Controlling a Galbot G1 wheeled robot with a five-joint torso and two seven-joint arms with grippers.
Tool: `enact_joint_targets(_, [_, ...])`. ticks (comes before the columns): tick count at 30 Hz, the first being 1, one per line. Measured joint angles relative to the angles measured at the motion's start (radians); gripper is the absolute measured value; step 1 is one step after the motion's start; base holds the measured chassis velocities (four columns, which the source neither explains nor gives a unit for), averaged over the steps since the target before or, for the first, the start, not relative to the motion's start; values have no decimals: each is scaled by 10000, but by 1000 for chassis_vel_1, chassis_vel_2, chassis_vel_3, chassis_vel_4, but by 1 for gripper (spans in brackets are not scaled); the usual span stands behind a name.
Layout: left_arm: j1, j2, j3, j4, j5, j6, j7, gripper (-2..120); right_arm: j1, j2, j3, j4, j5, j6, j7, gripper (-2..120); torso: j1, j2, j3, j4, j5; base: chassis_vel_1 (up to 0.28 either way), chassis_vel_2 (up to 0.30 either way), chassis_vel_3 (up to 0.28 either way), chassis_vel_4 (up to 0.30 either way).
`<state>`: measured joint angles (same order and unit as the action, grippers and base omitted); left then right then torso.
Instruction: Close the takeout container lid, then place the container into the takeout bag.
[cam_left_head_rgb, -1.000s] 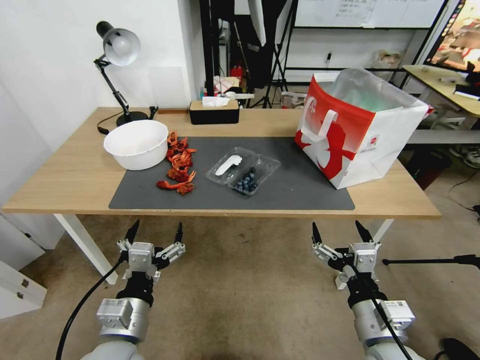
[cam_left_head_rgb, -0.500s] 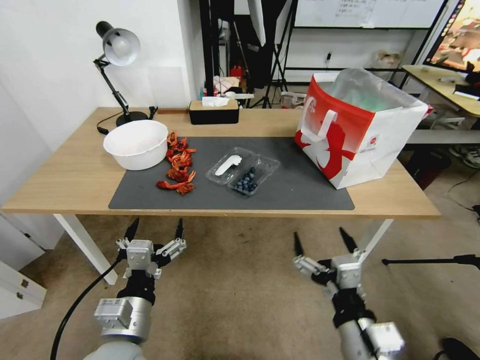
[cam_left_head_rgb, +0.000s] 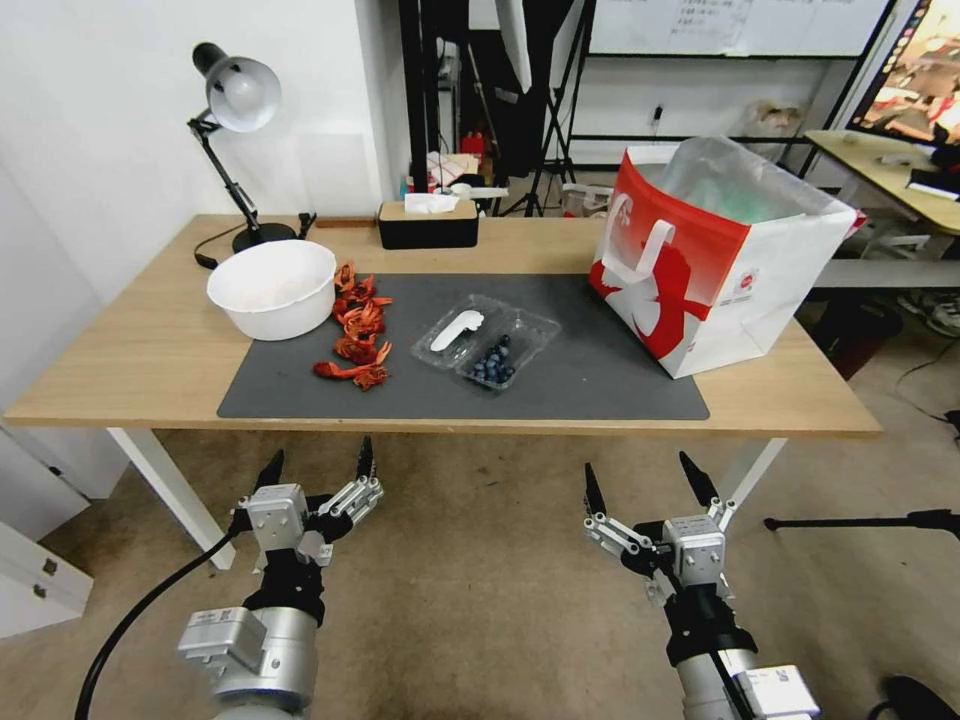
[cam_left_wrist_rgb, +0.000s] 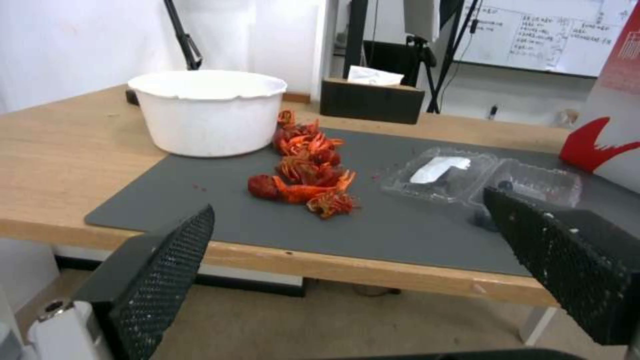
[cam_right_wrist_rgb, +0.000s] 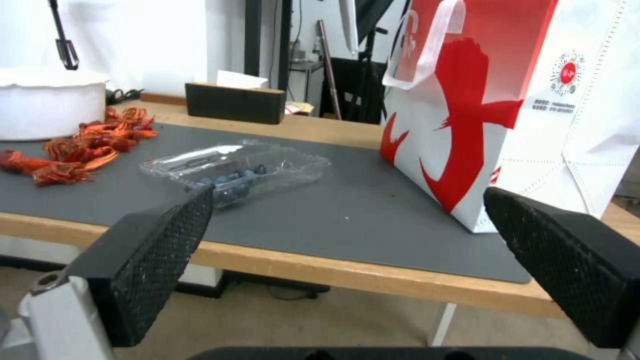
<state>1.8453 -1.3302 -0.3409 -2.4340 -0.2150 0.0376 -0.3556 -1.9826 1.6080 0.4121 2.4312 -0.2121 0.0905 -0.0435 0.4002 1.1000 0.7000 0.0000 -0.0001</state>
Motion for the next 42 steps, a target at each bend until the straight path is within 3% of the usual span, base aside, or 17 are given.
enact_joint_targets(12, [-342,278,-85,426,-168,-209,299,100,525,23,279,-210,539,-234,0,100,-1,0,0,0,1,0,0,0,0])
enact_joint_targets(21, [-422,283,-250,763,-275,-237,342,100,2040,-430,234,-992,1441,-1145,-30,100,-1,0,1,0,1,0,0,0,0])
enact_joint_targets(29, [-347,74,-383,914,-65,-437,361,100,4028,-992,-617,-2319,1607,-1849,336,100,-2,0,2,0,1,0,0,0,0])
enact_joint_targets(36, [-249,-120,-587,1058,73,-621,308,100,5855,-1530,-2063,-3500,593,-3202,800,100,-2,-1,1,-2,0,0,0,0,0])
enact_joint_targets(42, [-263,-222,-608,1207,89,-701,287,100,7130,-1511,-2889,-4157,191,-4367,1243,100,-2,-1,1,1,0,0,0,0,0])
